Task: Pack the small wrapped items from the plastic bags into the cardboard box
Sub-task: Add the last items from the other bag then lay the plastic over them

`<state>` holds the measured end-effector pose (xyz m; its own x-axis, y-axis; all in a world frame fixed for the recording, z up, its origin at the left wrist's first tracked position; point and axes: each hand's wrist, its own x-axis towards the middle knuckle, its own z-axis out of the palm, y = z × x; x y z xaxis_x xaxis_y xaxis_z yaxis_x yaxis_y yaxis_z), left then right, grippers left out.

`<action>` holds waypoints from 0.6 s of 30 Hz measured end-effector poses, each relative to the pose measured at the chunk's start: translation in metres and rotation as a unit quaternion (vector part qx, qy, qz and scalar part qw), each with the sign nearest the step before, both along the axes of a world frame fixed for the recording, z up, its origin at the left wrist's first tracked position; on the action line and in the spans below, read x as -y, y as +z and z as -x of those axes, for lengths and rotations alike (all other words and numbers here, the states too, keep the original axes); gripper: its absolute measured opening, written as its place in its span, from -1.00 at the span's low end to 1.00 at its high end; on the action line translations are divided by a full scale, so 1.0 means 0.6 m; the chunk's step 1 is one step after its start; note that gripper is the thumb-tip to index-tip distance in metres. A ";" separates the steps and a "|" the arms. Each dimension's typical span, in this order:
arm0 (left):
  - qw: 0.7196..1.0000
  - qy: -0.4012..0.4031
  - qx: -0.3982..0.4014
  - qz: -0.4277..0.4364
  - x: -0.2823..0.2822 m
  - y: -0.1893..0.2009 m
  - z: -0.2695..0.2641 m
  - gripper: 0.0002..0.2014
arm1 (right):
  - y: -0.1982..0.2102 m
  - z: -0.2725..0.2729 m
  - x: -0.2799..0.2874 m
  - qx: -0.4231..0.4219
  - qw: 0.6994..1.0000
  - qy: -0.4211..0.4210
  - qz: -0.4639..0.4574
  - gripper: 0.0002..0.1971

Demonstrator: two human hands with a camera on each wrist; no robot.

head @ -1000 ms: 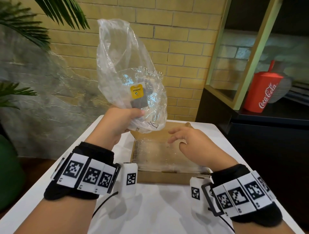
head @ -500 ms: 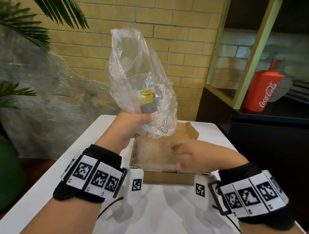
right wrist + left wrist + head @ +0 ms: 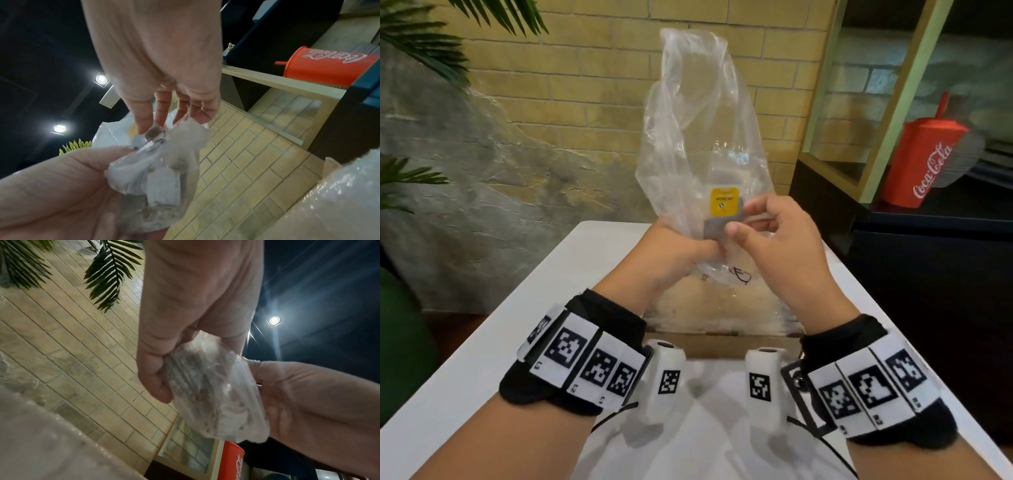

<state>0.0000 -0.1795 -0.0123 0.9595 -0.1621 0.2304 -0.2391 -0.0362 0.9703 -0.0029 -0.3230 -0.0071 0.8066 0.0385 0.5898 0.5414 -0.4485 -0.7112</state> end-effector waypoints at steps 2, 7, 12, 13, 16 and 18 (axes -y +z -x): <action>1.000 0.001 0.003 -0.003 0.002 -0.003 -0.002 -0.56 | 0.001 -0.001 -0.001 -0.005 1.000 0.018 -0.019 -0.80; 0.997 0.065 -0.040 0.024 -0.007 -0.008 -0.016 -0.63 | 0.003 -0.004 0.008 0.005 0.991 0.018 -0.133 -0.84; 0.985 0.152 -0.056 0.055 -0.038 -0.002 -0.037 -0.50 | 0.005 -0.014 0.028 0.019 0.976 -0.020 -0.216 -0.75; 0.982 0.168 -0.053 0.063 -0.046 0.000 -0.039 -0.45 | 0.001 -0.018 0.030 0.017 0.982 -0.037 -0.185 -0.75; 0.972 0.215 -0.047 0.078 -0.072 0.006 -0.045 -0.44 | -0.016 -0.028 0.033 -0.006 0.995 -0.075 -0.069 -0.81; 0.966 0.246 -0.038 0.070 -0.087 0.011 -0.047 -0.58 | -0.025 -0.032 0.033 -0.028 0.996 -0.085 0.023 -0.84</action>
